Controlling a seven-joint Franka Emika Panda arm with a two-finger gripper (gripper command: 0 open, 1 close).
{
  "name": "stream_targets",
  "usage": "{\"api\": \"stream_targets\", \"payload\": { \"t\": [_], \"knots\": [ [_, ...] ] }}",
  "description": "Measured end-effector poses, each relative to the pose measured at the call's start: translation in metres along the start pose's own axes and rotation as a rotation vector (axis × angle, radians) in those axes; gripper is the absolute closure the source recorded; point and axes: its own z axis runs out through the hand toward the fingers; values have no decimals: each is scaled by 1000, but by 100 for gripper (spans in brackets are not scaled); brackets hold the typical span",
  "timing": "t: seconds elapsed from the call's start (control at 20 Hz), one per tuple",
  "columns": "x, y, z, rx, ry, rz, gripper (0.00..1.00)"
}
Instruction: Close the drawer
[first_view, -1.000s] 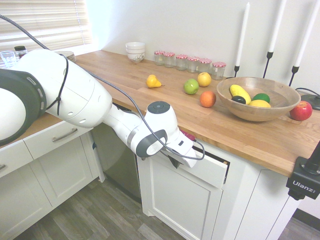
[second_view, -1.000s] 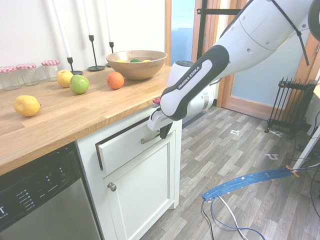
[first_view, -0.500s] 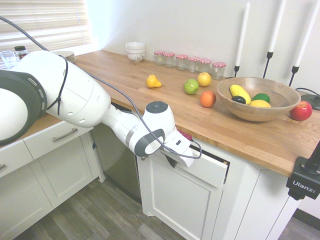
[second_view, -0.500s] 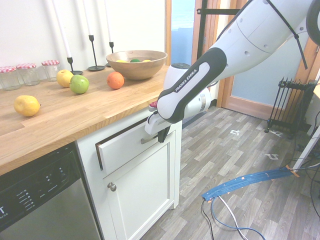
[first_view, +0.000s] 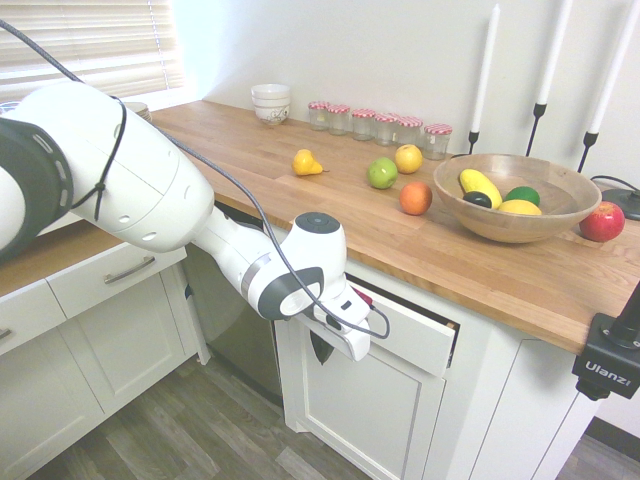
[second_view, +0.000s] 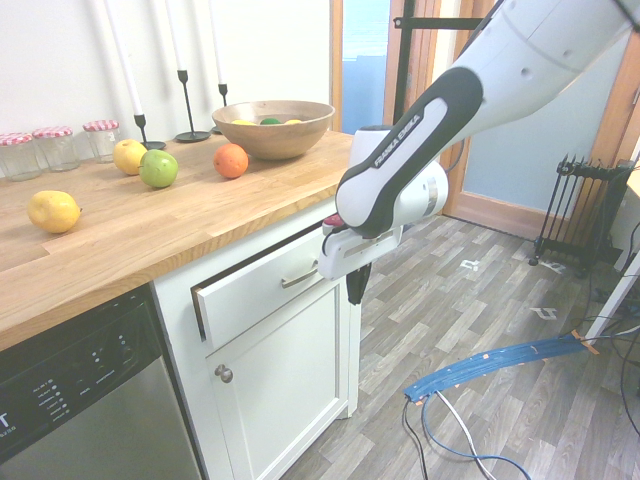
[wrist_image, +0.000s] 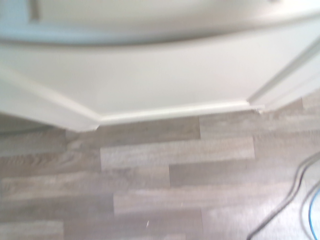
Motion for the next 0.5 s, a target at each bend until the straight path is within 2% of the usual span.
{"api": "stream_targets", "payload": {
  "t": [0.25, 0.5],
  "knots": [
    [-38, 35, -49, -37, -56, -11, 0],
    [-84, 75, -98, -51, -55, -32, 0]
  ]
}}
